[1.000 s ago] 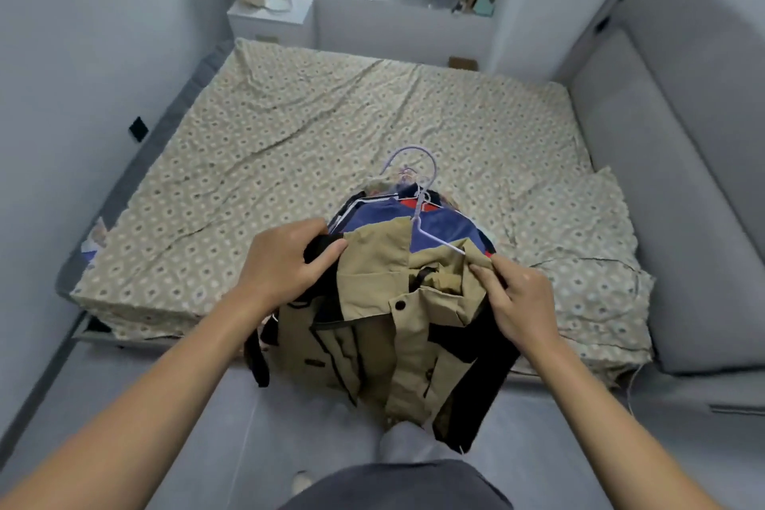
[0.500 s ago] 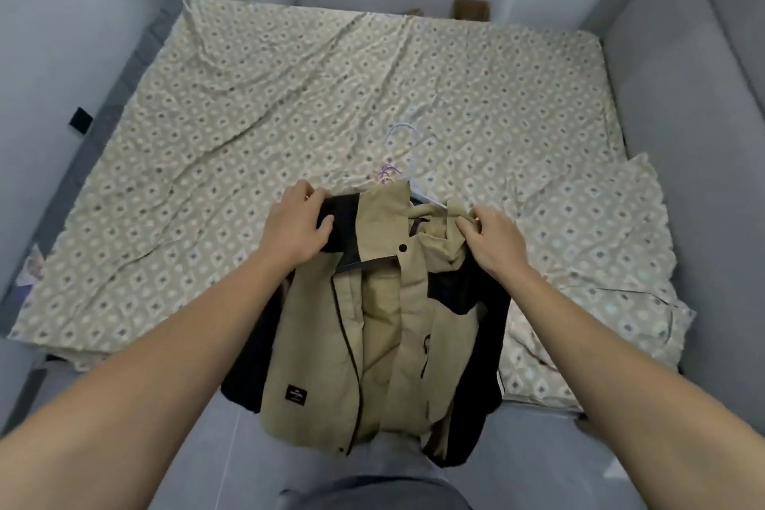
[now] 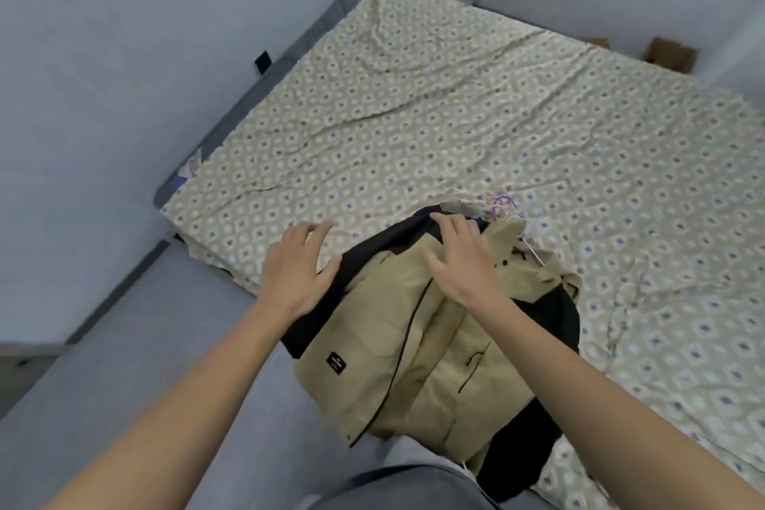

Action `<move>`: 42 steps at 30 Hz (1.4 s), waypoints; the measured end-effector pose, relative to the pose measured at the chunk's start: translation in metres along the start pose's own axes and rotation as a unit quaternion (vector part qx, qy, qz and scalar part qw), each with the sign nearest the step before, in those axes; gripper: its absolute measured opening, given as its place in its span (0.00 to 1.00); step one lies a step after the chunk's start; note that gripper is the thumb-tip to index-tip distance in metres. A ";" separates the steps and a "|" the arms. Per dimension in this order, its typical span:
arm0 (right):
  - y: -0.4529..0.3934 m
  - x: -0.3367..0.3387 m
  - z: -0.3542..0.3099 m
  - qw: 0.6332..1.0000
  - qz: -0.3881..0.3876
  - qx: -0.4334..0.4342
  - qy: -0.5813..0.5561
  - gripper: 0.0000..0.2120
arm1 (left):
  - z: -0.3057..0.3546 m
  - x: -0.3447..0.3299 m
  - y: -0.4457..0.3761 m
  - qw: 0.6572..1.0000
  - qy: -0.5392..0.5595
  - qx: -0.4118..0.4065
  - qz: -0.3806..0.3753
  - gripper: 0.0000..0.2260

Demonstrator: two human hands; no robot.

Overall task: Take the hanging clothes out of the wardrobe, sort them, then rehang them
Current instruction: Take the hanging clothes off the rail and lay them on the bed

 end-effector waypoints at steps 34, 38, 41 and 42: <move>0.704 -0.372 -0.551 0.522 -0.465 0.713 -0.060 0.28 | -0.116 0.045 0.992 0.573 -0.063 0.786 0.224 0.27; 0.755 -0.411 -0.593 0.477 -0.500 0.720 -0.059 0.28 | -0.138 0.041 1.039 0.526 -0.056 0.818 0.225 0.25; 0.786 -0.442 -0.626 0.447 -0.520 0.727 -0.044 0.31 | -0.158 0.038 1.068 0.489 -0.042 0.841 0.228 0.26; 0.795 -0.451 -0.635 0.439 -0.523 0.729 -0.043 0.31 | -0.164 0.037 1.075 0.482 -0.040 0.845 0.228 0.27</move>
Point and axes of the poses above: each hand's wrist, its own y-axis away from the middle knuckle, its own x-axis out of the back of the hand, z = x × y, the point moved 4 cm from there along -y, towards the middle knuckle, and after that the axes turned 10 degrees about -y, right-handed, at the moved point
